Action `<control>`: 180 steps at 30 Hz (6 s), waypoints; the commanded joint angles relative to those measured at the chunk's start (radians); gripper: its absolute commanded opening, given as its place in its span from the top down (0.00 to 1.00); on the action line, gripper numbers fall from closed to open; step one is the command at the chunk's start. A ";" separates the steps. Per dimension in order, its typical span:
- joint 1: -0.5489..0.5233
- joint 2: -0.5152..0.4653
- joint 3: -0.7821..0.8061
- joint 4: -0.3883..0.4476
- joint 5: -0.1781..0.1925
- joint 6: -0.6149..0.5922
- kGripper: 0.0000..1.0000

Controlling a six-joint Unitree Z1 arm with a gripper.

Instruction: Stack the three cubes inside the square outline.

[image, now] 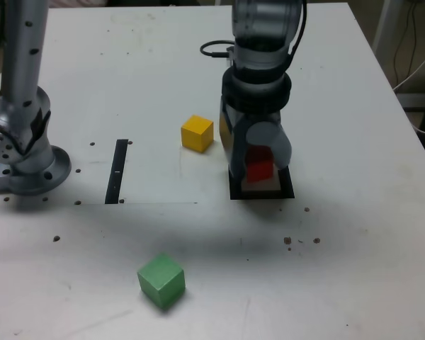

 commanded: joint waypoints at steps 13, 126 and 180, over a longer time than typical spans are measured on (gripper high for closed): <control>0.027 0.049 0.016 -0.009 0.008 0.029 0.82; 0.223 -0.082 0.269 0.001 0.122 0.833 0.67; 0.029 0.020 -0.322 0.447 0.030 0.260 0.77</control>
